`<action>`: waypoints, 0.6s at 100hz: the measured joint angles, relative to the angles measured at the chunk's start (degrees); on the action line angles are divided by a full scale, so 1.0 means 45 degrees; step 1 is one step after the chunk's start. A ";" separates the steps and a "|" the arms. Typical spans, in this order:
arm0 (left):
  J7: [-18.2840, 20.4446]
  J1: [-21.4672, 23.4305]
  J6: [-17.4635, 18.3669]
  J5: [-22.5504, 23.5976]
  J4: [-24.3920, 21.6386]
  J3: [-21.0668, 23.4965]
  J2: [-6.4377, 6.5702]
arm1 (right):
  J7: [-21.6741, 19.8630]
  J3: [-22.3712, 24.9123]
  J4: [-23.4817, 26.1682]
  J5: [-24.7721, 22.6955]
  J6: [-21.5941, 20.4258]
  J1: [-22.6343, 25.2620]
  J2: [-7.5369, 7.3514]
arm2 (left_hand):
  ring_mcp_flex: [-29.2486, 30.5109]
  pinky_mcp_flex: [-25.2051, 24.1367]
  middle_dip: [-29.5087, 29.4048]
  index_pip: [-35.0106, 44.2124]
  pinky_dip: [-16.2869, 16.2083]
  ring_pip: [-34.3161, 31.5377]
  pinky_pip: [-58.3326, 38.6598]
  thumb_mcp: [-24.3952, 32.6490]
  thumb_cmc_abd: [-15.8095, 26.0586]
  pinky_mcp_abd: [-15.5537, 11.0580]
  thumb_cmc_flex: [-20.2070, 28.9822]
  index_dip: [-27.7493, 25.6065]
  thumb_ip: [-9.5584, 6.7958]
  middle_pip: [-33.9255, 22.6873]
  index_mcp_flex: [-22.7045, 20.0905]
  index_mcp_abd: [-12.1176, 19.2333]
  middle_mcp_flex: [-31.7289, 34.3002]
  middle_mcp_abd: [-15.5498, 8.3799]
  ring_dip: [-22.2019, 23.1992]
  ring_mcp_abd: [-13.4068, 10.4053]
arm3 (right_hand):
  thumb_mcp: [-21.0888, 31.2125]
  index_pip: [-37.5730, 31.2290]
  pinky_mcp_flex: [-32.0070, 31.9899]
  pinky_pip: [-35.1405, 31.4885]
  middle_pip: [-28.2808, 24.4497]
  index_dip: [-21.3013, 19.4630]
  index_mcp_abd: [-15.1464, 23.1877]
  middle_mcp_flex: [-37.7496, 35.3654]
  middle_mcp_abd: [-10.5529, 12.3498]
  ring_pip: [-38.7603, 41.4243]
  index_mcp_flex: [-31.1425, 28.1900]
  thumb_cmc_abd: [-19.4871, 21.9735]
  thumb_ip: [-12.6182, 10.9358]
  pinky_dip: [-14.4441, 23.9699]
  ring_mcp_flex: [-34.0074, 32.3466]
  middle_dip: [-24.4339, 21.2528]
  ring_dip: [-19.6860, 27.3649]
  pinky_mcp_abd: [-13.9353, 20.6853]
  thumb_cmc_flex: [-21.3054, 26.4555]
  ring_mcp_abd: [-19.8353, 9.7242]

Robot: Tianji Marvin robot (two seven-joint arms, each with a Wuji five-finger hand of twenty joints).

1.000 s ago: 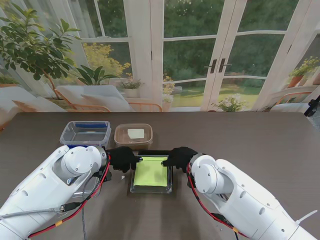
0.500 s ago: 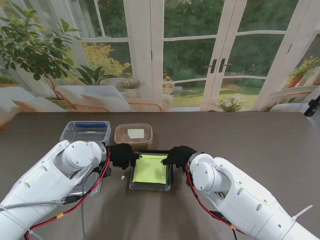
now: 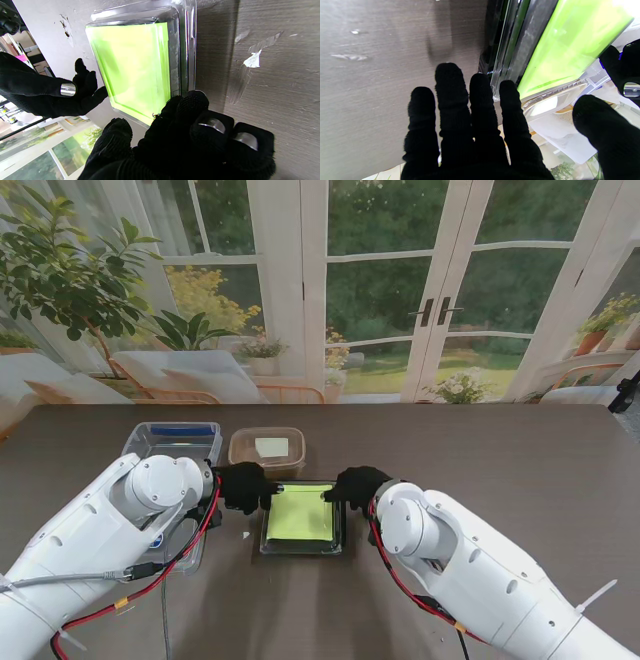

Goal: Pair container bodies with their lids

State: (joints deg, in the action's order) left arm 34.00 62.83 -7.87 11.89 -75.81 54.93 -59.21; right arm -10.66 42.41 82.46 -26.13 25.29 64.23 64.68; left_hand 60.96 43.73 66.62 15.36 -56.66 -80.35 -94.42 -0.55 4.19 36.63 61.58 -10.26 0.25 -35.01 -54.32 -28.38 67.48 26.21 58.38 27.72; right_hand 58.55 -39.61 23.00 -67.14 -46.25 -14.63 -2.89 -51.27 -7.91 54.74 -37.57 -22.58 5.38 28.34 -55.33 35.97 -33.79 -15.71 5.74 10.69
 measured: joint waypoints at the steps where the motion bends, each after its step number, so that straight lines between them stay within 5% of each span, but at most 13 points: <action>1: -0.0001 -0.0012 0.0009 -0.0005 0.0013 -0.0011 -0.0001 | 0.0005 -0.0002 -0.0005 0.0001 0.0004 -0.0004 0.0003 | 0.0000 0.0000 0.0001 0.0000 0.0000 0.0000 0.0000 0.0000 0.0000 0.0000 0.0000 0.0000 0.0000 0.0000 0.0000 0.0000 0.0000 0.0000 0.0000 0.0000 | 0.0000 0.0000 0.0000 0.0000 0.0000 0.0000 0.0000 0.0000 0.0000 0.0000 0.0000 0.0000 0.0000 0.0000 0.0000 0.0000 0.0000 0.0000 0.0000 0.0000; 60: -0.0025 -0.0742 0.0264 -0.0251 0.0733 -0.0684 -0.0141 | 0.0172 -0.0091 -0.0407 0.0043 0.0266 -0.0225 0.0114 | 0.0000 0.0000 0.0002 -0.0007 0.0000 0.0000 0.0000 0.0000 0.0000 -0.0007 0.0000 0.0015 0.0000 -0.0021 0.0028 0.0028 -0.0002 -0.0023 0.0000 -0.0013 | 0.0000 0.0037 0.0000 0.0000 0.0000 0.0004 0.0073 0.0000 0.0000 0.0000 0.0123 0.0000 0.0000 0.0001 0.0000 0.0000 0.0000 -0.0008 0.0000 0.0025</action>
State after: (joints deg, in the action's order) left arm 33.89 59.49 -6.68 10.76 -72.51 51.86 -59.85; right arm -9.88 42.00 80.63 -25.94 26.48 63.22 65.19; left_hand 60.96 43.73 66.62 15.33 -56.66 -80.35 -94.42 -0.55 4.19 36.60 61.58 -10.20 0.25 -35.11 -54.20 -28.26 67.47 26.11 58.38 27.67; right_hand 58.55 -39.44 23.00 -67.14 -46.25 -14.61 -2.57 -51.27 -7.91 54.75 -37.02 -22.58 5.38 28.35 -55.33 35.97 -33.79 -15.75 5.74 10.81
